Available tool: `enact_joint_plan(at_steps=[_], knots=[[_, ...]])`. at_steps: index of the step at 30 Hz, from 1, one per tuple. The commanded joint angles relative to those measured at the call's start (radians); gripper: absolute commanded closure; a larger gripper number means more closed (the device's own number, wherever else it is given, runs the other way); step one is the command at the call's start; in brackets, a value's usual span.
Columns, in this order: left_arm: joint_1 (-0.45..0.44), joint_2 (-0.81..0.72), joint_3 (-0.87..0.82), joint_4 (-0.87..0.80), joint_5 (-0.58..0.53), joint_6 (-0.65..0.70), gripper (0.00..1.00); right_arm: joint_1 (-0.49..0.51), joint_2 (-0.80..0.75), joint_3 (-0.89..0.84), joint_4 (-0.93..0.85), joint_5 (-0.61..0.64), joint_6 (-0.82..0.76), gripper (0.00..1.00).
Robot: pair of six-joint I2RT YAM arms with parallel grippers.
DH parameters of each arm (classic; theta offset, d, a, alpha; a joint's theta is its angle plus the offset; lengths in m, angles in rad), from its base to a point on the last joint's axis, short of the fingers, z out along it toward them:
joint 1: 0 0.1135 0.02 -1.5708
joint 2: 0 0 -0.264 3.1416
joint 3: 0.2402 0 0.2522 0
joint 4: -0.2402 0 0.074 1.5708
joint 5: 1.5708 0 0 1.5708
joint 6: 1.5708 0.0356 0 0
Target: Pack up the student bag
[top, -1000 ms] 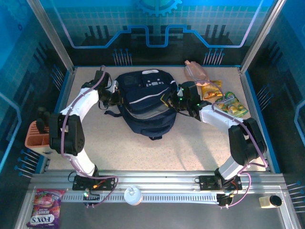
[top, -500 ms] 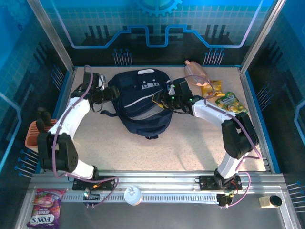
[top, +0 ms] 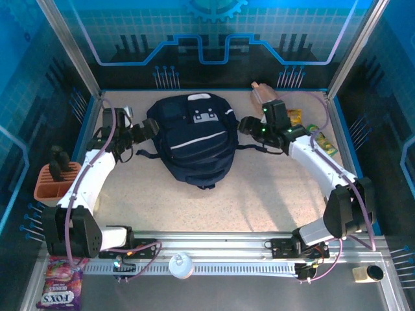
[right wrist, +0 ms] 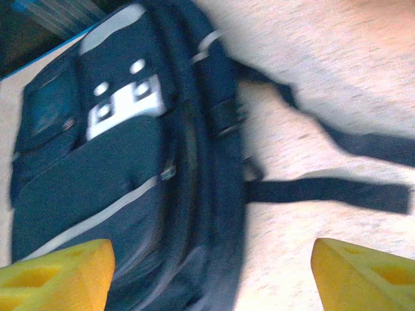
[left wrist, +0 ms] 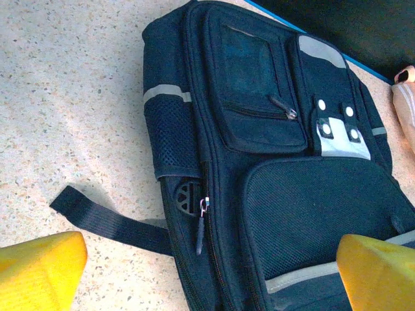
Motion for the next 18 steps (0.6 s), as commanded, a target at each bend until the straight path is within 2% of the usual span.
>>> enact_joint_plan(at_steps=[1, 5, 14, 18], knots=[[0.014, -0.016, 0.001, 0.048, 0.051, -0.021, 0.01, -0.095, 0.088, 0.023, -0.024, -0.001, 0.036, 0.2], [0.014, -0.002, 0.007, 0.052, 0.111, -0.018, 0.01, -0.188, 0.221, 0.088, 0.088, -0.094, 0.193, 0.21], [0.014, 0.009, 0.005, 0.045, 0.181, -0.016, 0.01, -0.271, 0.528, 0.363, 0.119, -0.038, 0.367, 0.27], [0.013, 0.013, 0.012, 0.035, 0.185, -0.013, 0.01, -0.292, 0.639, 0.47, 0.111, -0.058, 0.414, 0.29]])
